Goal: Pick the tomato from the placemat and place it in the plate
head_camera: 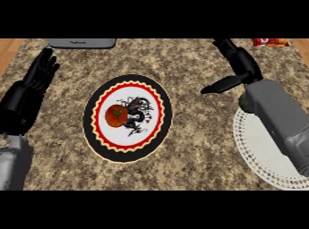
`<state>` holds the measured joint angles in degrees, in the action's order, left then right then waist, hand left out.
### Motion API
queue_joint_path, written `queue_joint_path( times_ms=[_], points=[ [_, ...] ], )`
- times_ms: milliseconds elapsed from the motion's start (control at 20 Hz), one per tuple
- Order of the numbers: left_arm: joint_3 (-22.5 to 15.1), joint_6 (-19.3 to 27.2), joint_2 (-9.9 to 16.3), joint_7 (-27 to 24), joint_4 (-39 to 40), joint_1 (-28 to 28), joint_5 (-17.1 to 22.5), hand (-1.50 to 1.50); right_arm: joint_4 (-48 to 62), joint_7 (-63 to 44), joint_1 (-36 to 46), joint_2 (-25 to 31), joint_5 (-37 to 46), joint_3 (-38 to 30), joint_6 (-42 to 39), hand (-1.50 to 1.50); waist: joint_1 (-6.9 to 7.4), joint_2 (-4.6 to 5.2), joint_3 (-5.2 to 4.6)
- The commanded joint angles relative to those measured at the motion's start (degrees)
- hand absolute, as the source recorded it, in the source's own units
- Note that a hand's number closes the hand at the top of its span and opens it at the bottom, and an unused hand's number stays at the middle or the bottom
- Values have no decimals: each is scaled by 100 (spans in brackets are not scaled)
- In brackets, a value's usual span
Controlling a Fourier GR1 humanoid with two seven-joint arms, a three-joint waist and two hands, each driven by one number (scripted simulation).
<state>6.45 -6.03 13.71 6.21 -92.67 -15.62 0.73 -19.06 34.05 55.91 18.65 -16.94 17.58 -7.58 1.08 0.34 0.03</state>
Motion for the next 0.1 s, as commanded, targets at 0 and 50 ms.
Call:
queue_joint_path(
  times_ms=[0, 50],
  points=[
    [-8, -25, -56, -61, 446, -377, -9, 0, 423, 236, 275, 95, 251, -141, -44, -150, 12, 25, 0],
    [60, -119, 35, -22, 34, 77, 54, 0, 213, 356, 41, 149, 291, -174, 125, -150, -7, -5, -1]
  ],
)
